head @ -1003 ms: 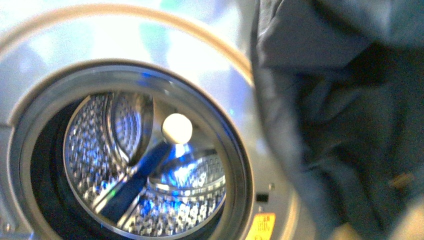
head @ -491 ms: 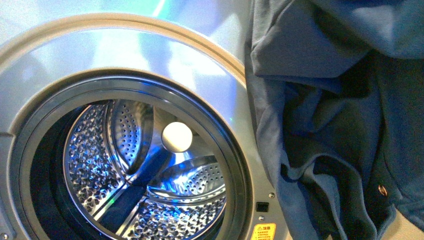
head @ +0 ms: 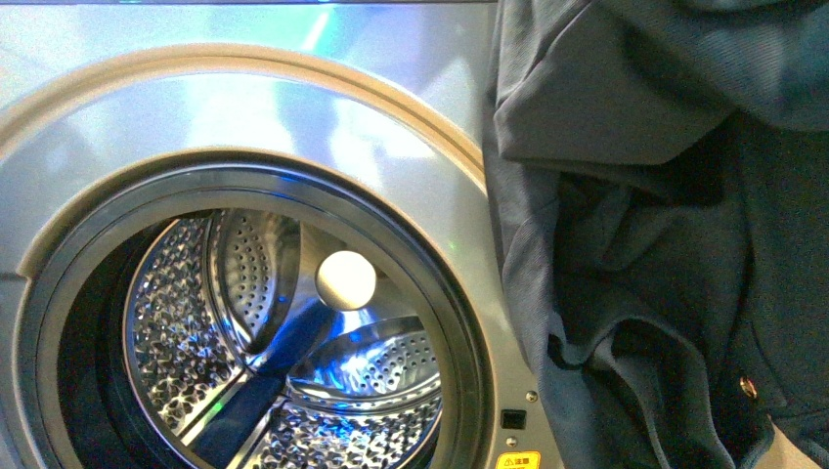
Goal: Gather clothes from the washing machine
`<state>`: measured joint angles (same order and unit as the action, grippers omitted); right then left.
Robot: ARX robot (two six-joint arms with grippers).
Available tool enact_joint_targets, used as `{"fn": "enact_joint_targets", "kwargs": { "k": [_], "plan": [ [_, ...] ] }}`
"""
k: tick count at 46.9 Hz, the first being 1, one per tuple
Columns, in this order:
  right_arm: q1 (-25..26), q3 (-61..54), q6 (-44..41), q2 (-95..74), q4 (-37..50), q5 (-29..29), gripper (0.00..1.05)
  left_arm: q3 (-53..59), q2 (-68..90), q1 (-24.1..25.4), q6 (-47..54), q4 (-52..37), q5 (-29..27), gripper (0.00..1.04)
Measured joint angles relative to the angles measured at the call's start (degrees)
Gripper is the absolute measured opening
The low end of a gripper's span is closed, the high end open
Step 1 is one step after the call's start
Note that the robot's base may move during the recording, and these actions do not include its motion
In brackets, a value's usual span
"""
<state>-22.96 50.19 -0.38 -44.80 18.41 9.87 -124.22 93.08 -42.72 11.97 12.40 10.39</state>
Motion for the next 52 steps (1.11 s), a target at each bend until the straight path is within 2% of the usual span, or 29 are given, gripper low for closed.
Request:
{"fn": "enact_joint_targets", "kwargs": {
  "k": [11, 26, 42, 52],
  "plan": [
    [-1.3, 3.9, -3.9, -7.0, 1.5, -2.9, 0.97, 0.0, 0.0, 0.0, 0.0, 0.0, 0.0, 0.07],
    [6.4, 5.7, -5.9, -13.3, 7.3, -5.9, 0.97, 0.0, 0.0, 0.0, 0.0, 0.0, 0.0, 0.07],
    [10.2, -2.7, -8.9, -6.5, 14.0, -7.0, 0.97, 0.0, 0.0, 0.0, 0.0, 0.0, 0.0, 0.07],
    [12.2, -2.6, -8.6, -7.1, 13.3, -5.2, 0.97, 0.0, 0.0, 0.0, 0.0, 0.0, 0.0, 0.07]
  ]
}}
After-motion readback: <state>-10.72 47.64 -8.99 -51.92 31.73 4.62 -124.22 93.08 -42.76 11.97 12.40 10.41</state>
